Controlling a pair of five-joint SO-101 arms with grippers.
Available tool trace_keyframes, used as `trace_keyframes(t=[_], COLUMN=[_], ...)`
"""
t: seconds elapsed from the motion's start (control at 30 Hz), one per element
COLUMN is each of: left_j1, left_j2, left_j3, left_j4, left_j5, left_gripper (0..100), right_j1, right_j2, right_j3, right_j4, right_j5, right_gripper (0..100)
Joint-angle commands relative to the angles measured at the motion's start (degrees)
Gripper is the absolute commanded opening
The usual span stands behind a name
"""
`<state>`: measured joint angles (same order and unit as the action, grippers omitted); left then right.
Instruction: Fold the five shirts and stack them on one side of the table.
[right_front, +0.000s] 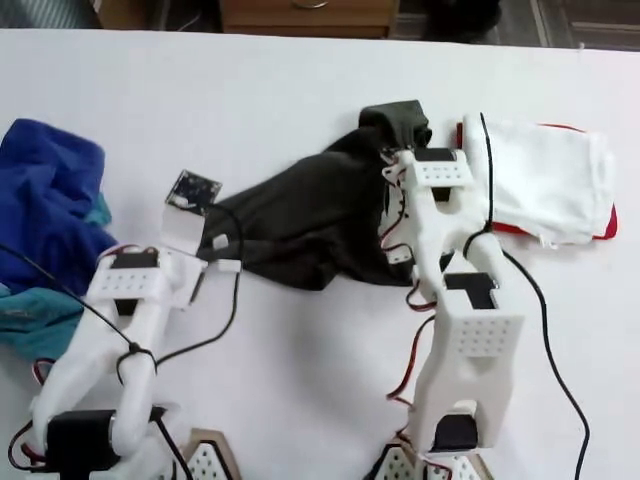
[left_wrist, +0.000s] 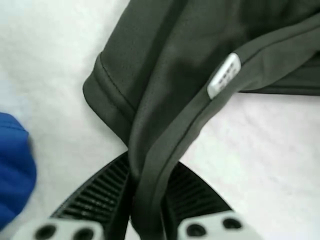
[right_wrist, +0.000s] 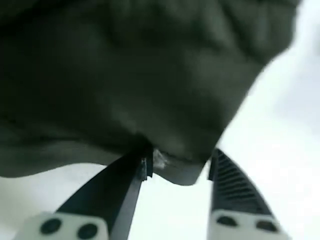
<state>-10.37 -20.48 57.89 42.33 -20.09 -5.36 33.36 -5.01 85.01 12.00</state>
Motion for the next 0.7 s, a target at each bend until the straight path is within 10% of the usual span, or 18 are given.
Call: trace_keyframes(t=[0.0,0.67], left_j1=[0.18,-0.09], left_j2=[-2.20,-2.20], left_j3=[-0.40,-3.30], left_j4=[-0.62,3.52], left_j5=[0.44,-5.19], left_gripper=[2,2], right_j1=[2.51,1.98], right_j2=[-0.75,-29.14], right_j3=[0.35,0.35], right_j4=[-1.45,6.02], right_j5=[0.00,0.70], right_gripper=[1.7,2.0])
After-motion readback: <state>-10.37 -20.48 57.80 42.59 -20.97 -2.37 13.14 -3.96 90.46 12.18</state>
